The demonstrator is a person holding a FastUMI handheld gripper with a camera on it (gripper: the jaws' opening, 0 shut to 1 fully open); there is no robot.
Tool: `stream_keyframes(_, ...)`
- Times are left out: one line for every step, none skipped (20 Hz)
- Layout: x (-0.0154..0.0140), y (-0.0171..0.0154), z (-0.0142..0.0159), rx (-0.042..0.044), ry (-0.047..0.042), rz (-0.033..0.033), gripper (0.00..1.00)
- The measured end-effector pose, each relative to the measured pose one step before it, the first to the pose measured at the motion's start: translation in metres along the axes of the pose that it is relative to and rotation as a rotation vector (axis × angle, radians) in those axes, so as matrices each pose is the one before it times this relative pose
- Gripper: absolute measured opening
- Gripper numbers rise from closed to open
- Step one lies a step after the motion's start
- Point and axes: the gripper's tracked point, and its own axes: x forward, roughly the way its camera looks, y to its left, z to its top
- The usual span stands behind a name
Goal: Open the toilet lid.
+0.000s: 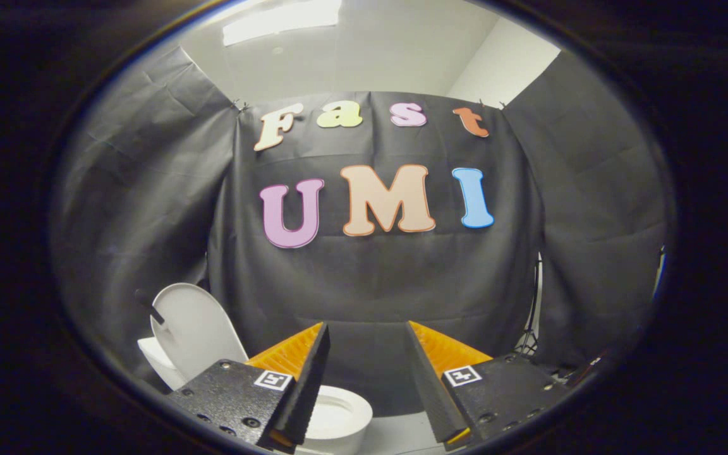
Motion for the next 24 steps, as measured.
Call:
stream_keyframes(-0.00276, -0.00526, -0.00455, 0.00197, 0.01099, -0.00729, 0.73)
stream_keyframes(-0.00325, -0.00364, -0.00311, 0.00668, 0.00634, -0.00317, 0.73)
stream_keyframes(-0.0024, -0.00369, -0.00335, 0.00729, 0.00315, -0.00452, 0.73)
stream_keyframes(-0.00289, -0.00238, -0.00308, 0.00816, 0.00458, -0.00663, 0.73)
stream_keyframes(-0.00255, -0.00249, -0.00472, 0.00775, 0.0028, -0.00512, 0.73)
stream_keyframes(-0.00267, -0.00146, -0.00252, 0.00562, 0.0031, -0.00128, 0.73)
stream_keyframes(-0.00214, -0.0021, -0.0029, 0.00424, 0.00162, -0.0026, 0.73)
stream_keyframes(-0.00162, -0.00232, -0.00215, 0.00336, 0.00358, -0.00569, 0.72)
stream_keyframes(-0.0007, -0.00178, -0.00278, 0.00268, 0.00468, -0.00486, 0.72)
stream_keyframes(-0.00179, -0.00116, -0.00109, 0.00127, 0.00437, -0.00317, 0.72)
stream_keyframes(-0.00039, -0.0019, -0.00169, 0.00033, 0.00389, -0.00301, 0.73)
stream_keyframes(-0.00068, -0.00021, -0.00031, -0.0014, 0.00299, -0.00013, 0.73)
stream_keyframes(-0.0003, 0.00012, -0.00029, -0.00308, 0.00176, 0.00065, 0.73)
stream_keyframes(-0.00041, 0.00056, -0.00003, -0.00282, 0.00047, 0.00232, 0.73)
stream_keyframes(0.00061, -0.00105, -0.00059, -0.00104, 0.00166, 0.00216, 0.73)
stream_keyframes(0.001, -0.00037, -0.00079, 0.00063, 0.00302, 0.00109, 0.73)
stream_keyframes(0.00109, -0.00008, -0.00213, 0.00021, 0.00416, 0.0014, 0.73)
stream_keyframes(-0.00041, -0.00013, -0.00224, 0.0, 0.00589, -0.00013, 0.73)
stream_keyframes(0.00124, -0.00074, -0.00152, 0.00053, 0.00654, -0.00135, 0.73)
stream_keyframes(0.00018, -0.00034, -0.0016, 0.00163, 0.0071, -0.00085, 0.73)
stream_keyframes(0.00095, -0.00003, -0.00195, 0.00144, 0.00549, 0.00006, 0.73)
stream_keyframes(0.00018, -0.00002, -0.00128, 0.00092, 0.00479, 0.0018, 0.73)
stream_keyframes(0.00046, -0.00045, -0.00089, 0.00064, 0.00558, 0.00179, 0.72)
stream_keyframes(0.00103, 0.00047, -0.00113, 0.0011, 0.0056, 0.00246, 0.71)
